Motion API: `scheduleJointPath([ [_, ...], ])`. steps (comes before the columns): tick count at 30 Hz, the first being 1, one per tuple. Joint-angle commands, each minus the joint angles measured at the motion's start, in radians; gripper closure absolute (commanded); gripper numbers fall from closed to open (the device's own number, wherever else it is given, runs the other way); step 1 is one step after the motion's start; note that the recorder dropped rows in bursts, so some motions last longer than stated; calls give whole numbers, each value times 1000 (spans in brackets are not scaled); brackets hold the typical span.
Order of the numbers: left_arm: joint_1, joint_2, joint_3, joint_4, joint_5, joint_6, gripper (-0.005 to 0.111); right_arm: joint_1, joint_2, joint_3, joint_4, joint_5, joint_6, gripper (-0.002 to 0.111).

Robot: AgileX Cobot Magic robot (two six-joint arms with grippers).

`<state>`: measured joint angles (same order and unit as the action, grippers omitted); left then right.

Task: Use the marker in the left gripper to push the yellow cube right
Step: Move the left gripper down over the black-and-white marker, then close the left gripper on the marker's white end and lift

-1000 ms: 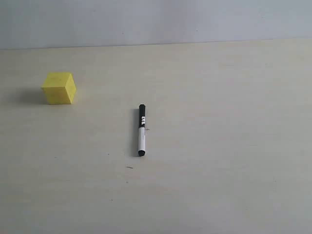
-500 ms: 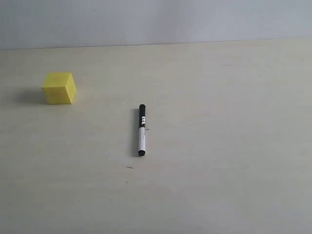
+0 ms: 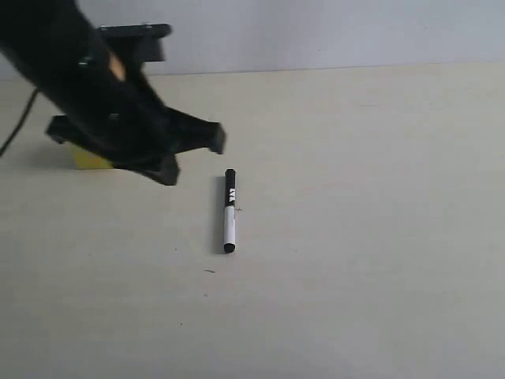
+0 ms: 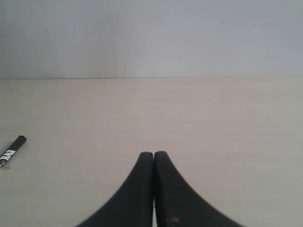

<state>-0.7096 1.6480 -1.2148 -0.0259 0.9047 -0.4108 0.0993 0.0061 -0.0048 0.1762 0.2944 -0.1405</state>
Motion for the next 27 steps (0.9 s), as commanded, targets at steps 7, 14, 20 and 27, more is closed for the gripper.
scheduleJointPath([
  [7, -98, 357, -329, 46, 101, -57, 107, -6, -6, 5, 0, -8, -5, 108],
  [14, -88, 426, -342, 58, 78, -89, 86, -6, -6, 5, 0, -8, -5, 108],
  [20, -88, 441, -342, 138, 74, -199, 65, -6, -6, 5, 0, -8, -5, 108],
  [27, -88, 490, -342, 152, 50, -203, 65, -6, -6, 5, 0, -8, -5, 108],
])
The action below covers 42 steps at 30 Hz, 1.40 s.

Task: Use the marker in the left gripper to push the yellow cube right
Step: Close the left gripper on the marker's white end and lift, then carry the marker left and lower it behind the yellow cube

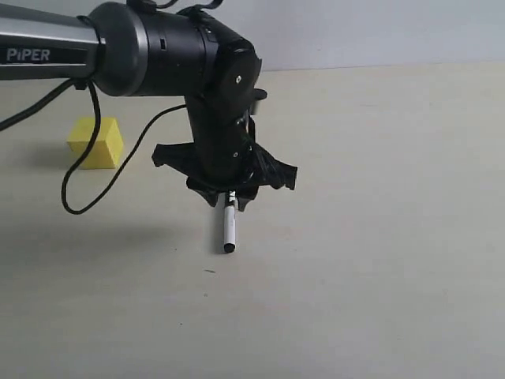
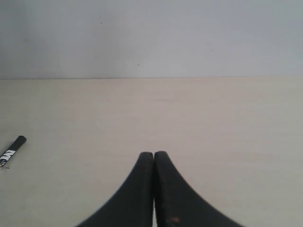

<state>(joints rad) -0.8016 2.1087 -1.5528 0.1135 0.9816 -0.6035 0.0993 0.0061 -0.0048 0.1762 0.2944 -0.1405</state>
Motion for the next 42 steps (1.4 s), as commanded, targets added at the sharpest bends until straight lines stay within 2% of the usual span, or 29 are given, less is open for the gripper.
scheduleJointPath([
  [1, 4, 39, -5, 13, -34, -13, 65, -6, -6, 5, 0, -8, -5, 108],
  [25, 5, 122, -5, 37, -72, -112, 66, -6, -6, 5, 0, -8, -5, 108],
  [27, 5, 122, -5, 37, -72, -112, 74, -6, -6, 5, 0, -8, -5, 108],
  [31, 5, 108, -5, 45, -72, -105, 106, -6, -6, 5, 0, -8, -5, 108],
  [38, 5, -57, -5, 68, -49, -10, 107, -6, -6, 5, 0, -8, -5, 108],
  [42, -5, -209, 13, 64, 37, 103, 107, -6, -6, 5, 0, -8, -5, 108],
])
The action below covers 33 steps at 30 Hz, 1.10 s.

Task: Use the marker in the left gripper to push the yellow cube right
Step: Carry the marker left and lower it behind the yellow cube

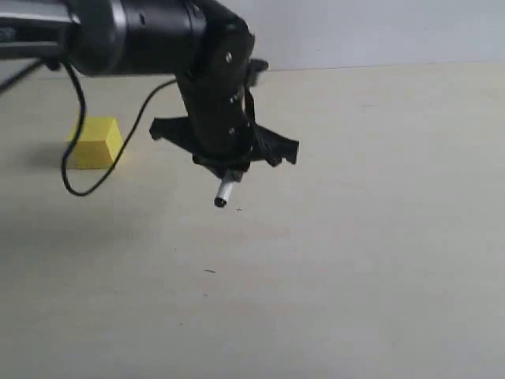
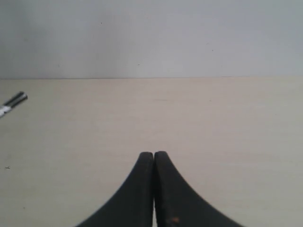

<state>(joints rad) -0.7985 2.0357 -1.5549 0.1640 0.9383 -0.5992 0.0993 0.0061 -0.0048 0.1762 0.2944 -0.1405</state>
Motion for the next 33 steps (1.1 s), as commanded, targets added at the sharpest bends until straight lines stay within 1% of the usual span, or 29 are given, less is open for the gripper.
scheduleJointPath([
  [1, -8, -182, 38, 16, 104, 124, 107, -6, -6, 5, 0, -8, -5, 108],
  [3, -8, -279, 102, 57, 139, 143, 107, -6, -6, 5, 0, -8, -5, 108],
  [5, -6, -374, 201, 130, 144, 143, 107, -6, -6, 5, 0, -8, -5, 108],
  [8, 35, -525, 344, 252, 156, 121, 107, -6, -6, 5, 0, -8, -5, 108],
  [11, 144, -669, 453, 353, 158, 117, 107, -6, -6, 5, 0, -8, -5, 108],
  [14, 314, -756, 509, 412, 110, 150, 107, -6, -6, 5, 0, -8, -5, 108],
  [16, 435, -768, 516, 396, 45, 194, 107, -6, -6, 5, 0, -8, -5, 108],
  [17, 490, -765, 516, 373, 8, 232, 107, -6, -6, 5, 0, -8, -5, 108],
  [20, 618, -729, 516, 291, -110, 394, 107, -6, -6, 5, 0, -8, -5, 108],
  [22, 686, -688, 516, 263, -198, 500, 107, -6, -6, 5, 0, -8, -5, 108],
  [26, 814, -550, 503, 263, -411, 667, 107, -6, -6, 5, 0, -8, -5, 108],
  [27, 834, -514, 487, 263, -430, 717, 107, -6, -6, 5, 0, -8, -5, 108],
  [28, 859, -457, 466, 263, -447, 804, 107, -6, -6, 5, 0, -8, -5, 108],
  [31, 897, -325, 388, 245, -436, 995, 107, -6, -6, 5, 0, -8, -5, 108],
  [32, 899, -290, 365, 235, -427, 1077, 107, -6, -6, 5, 0, -8, -5, 108],
  [33, 901, -209, 308, 207, -391, 1245, 107, -6, -6, 5, 0, -8, -5, 108],
])
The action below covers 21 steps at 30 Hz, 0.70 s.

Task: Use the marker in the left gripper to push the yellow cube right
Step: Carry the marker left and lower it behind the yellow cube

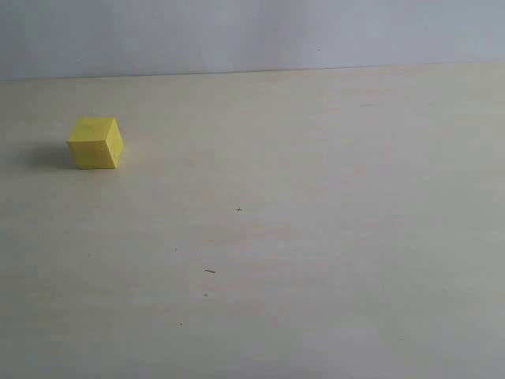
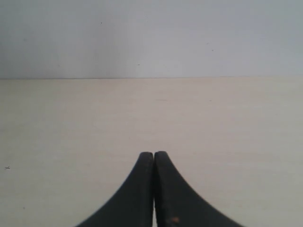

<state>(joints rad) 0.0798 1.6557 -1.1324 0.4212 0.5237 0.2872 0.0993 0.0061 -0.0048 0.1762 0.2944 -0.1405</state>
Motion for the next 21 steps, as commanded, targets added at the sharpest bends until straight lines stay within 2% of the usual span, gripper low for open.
scheduleJointPath([
  [1, 23, 207, -135, -78, 35, 430, 107, -6, -6, 5, 0, -8, -5, 108],
  [2, 23, 266, -183, -161, 58, 602, 107, -6, -6, 5, 0, -8, -5, 108],
  [3, 23, 286, -207, -202, 64, 676, 107, -6, -6, 5, 0, -8, -5, 108],
  [4, 23, 325, -256, -339, 98, 866, 107, -6, -6, 5, 0, -8, -5, 108],
  [5, 23, 336, -274, -393, 124, 990, 107, -6, -6, 5, 0, -8, -5, 108],
  [6, 23, 358, -320, -504, 199, 1211, 107, -6, -6, 5, 0, -8, -5, 108],
  [7, 27, 374, -357, -529, 237, 1282, 107, -6, -6, 5, 0, -8, -5, 108],
  [11, 64, 416, -392, -475, 232, 1358, 107, -6, -6, 5, 0, -8, -5, 108],
  [15, 109, 459, -392, -480, 210, 1358, 107, -6, -6, 5, 0, -8, -5, 108],
  [21, 109, 481, -392, -540, 161, 1363, 107, -6, -6, 5, 0, -8, -5, 108],
])
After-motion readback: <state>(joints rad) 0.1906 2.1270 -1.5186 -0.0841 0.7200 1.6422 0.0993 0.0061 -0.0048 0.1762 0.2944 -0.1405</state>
